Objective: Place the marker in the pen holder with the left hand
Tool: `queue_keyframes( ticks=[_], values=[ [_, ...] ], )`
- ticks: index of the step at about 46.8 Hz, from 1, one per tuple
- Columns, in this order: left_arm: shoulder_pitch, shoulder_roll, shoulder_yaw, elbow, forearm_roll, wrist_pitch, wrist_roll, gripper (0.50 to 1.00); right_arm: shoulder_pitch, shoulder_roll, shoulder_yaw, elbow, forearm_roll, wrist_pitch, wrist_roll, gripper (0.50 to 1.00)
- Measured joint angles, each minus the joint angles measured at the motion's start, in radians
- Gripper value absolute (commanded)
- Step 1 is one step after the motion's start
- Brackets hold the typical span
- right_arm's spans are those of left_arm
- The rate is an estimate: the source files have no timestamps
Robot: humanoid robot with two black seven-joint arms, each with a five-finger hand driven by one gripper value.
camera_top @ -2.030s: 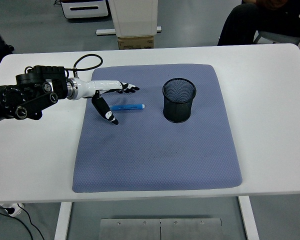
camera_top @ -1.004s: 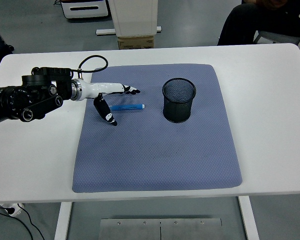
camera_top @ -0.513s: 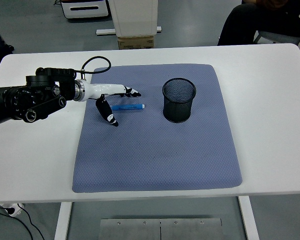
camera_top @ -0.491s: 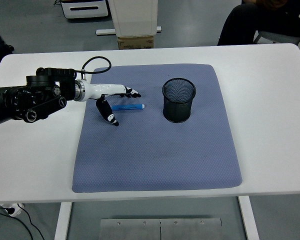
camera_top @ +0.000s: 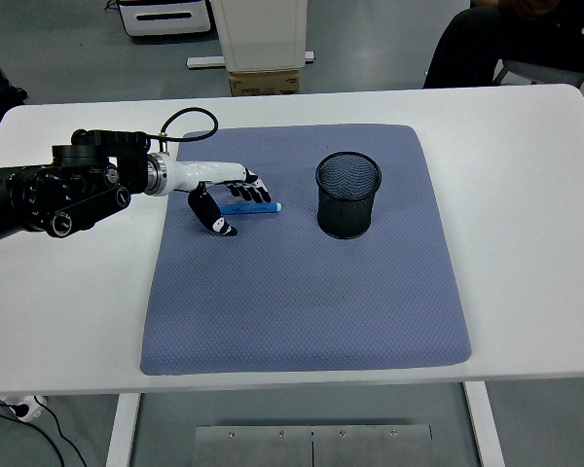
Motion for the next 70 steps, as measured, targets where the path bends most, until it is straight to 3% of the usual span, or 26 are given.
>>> queue_keyframes(
  ticks=[8, 20, 26, 49, 70],
  values=[
    [0.001, 0.0, 0.003, 0.0, 0.027, 0.002, 0.0, 0.704, 0.0, 0.0, 0.0, 0.0, 0.0, 0.0, 0.0, 1.0],
    [0.003, -0.006, 0.004, 0.0, 0.038, 0.022, 0.0, 0.695, 0.0, 0.0, 0.0, 0.0, 0.0, 0.0, 0.0, 1.0],
    [0.004, -0.01, 0.008, 0.0, 0.038, 0.024, 0.0, 0.634, 0.0, 0.0, 0.0, 0.0, 0.0, 0.0, 0.0, 1.0],
    [0.005, -0.019, 0.025, 0.0, 0.038, 0.042, 0.0, 0.619, 0.0, 0.0, 0.0, 0.0, 0.0, 0.0, 0.0, 1.0],
    [0.006, -0.019, 0.025, 0.0, 0.038, 0.042, -0.001, 0.552, 0.0, 0.0, 0.0, 0.0, 0.0, 0.0, 0.0, 1.0]
  ],
)
